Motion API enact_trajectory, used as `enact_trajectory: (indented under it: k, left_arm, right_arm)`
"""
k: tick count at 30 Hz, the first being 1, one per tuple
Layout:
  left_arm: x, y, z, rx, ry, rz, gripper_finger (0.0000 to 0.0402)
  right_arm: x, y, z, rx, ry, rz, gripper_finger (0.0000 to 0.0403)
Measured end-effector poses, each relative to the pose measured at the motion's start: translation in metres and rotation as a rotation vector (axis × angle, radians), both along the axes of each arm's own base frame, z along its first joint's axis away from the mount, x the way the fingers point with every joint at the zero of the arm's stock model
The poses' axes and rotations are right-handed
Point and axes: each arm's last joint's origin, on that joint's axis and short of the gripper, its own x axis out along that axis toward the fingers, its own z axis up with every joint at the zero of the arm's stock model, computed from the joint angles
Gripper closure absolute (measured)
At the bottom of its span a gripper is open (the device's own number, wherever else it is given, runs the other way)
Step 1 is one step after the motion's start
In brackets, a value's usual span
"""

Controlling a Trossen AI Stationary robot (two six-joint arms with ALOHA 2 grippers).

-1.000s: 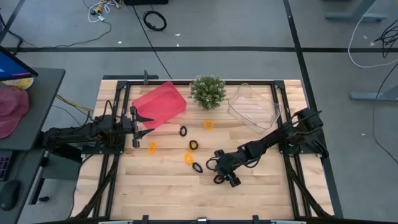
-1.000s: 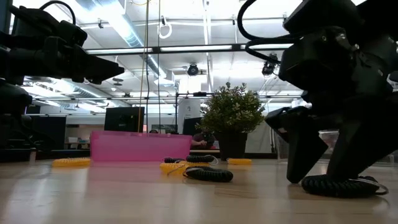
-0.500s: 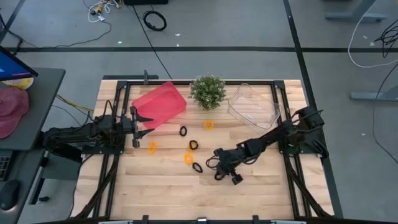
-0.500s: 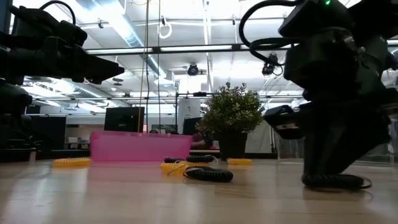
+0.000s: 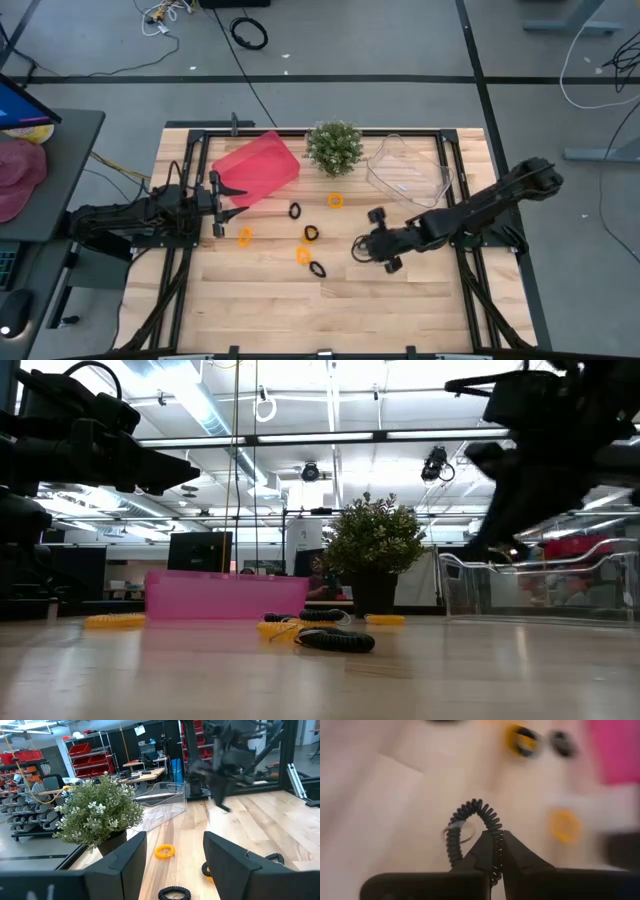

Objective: Sort spring keychains
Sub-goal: Put the black spring keychain into the transparent bin

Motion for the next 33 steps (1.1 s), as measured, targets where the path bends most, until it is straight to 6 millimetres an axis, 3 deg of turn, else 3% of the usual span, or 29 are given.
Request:
enact_trajectory:
  k: [6,11,14,24,33]
  left_arm:
    - [0.000,0.000,0.000,0.000,0.000,0.000,0.0202]
    - [0.000,0.000,0.000,0.000,0.000,0.000,0.0202]
    - [0.000,0.000,0.000,0.000,0.000,0.000,0.0202]
    - [0.000,0.000,0.000,0.000,0.000,0.000,0.0202]
    - [0.000,0.000,0.000,0.000,0.000,0.000,0.0202]
  right_arm:
    - [-0.016,-0.017,0.024,-0.344,-0.113,-0.206,0.0392]
    - [-0.022,-0.026,0.031,-0.680,-0.124,-0.335,0.0392]
    - [-0.020,-0.037,0.034,-0.795,-0.121,-0.420,0.0392]
    - [-0.015,-0.085,0.035,-0.813,-0.040,-0.617,0.0392]
    - [-0.017,-0.097,0.034,-0.775,-0.038,-0.681,0.0392]
